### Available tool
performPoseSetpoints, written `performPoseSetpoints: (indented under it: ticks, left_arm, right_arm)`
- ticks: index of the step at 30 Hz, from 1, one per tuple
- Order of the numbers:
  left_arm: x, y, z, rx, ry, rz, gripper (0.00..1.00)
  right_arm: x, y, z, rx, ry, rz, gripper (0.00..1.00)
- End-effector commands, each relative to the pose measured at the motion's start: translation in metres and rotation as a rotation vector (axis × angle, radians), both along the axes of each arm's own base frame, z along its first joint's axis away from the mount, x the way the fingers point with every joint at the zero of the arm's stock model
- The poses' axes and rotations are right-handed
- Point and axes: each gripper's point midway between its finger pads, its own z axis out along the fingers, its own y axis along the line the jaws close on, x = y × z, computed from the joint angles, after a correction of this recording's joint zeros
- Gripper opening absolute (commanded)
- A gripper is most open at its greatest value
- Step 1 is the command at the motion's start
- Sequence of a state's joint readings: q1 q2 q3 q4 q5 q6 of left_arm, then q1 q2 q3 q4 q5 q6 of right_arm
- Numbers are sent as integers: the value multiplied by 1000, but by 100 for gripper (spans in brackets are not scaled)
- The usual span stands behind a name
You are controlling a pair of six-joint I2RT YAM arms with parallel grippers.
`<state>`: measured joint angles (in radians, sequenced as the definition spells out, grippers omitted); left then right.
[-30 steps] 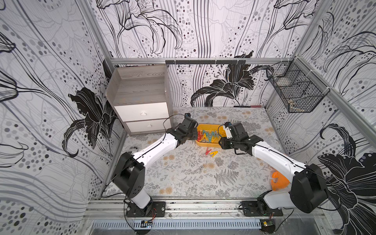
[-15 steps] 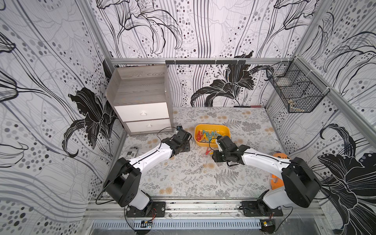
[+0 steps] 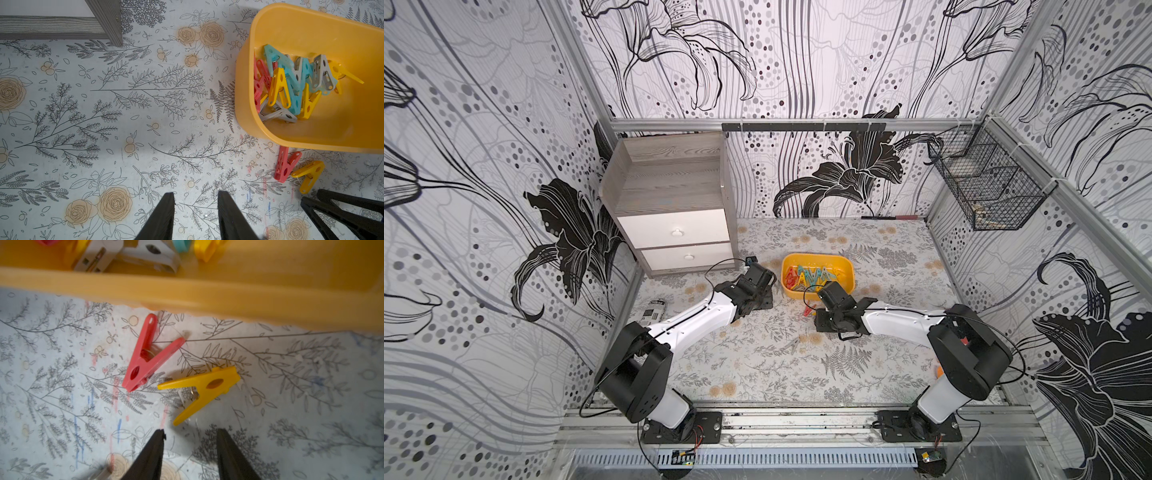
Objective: Put the clothespins into the storage box
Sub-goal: Pick up the clothespin from the center of the board.
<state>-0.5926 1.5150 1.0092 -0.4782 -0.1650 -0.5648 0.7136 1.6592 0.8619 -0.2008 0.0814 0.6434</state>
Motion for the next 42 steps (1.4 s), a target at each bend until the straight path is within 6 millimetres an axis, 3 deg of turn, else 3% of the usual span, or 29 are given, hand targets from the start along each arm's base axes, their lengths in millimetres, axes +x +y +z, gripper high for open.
performPoseSetpoints:
  ticks: [1,11,16,26,30,38,42]
  left_arm:
    - [13,-2,18,-19,-61,11,40]
    - [16,-3,18,-13,-58,6,40]
    - [16,-4,17,-13,-58,5,40]
    - [17,-4,17,-14,-57,6,39]
    - [16,-2,19,-7,-60,9,39]
    - [16,8,24,2,-70,25,40]
    - [16,10,22,0,-63,31,40]
  right_arm:
    - [7,-8,-6,-99,-27,-69,45]
    - [2,-29,-27,-184,-14,-139,37]
    - [0,-39,-22,-209,-36,-161,30]
    - [4,-28,-14,-181,-54,-91,8]
    - [1,-29,-8,-184,-54,-65,4]
    - [-15,-27,56,-131,-93,104,3]
    - [-2,-32,92,-101,-152,121,1]
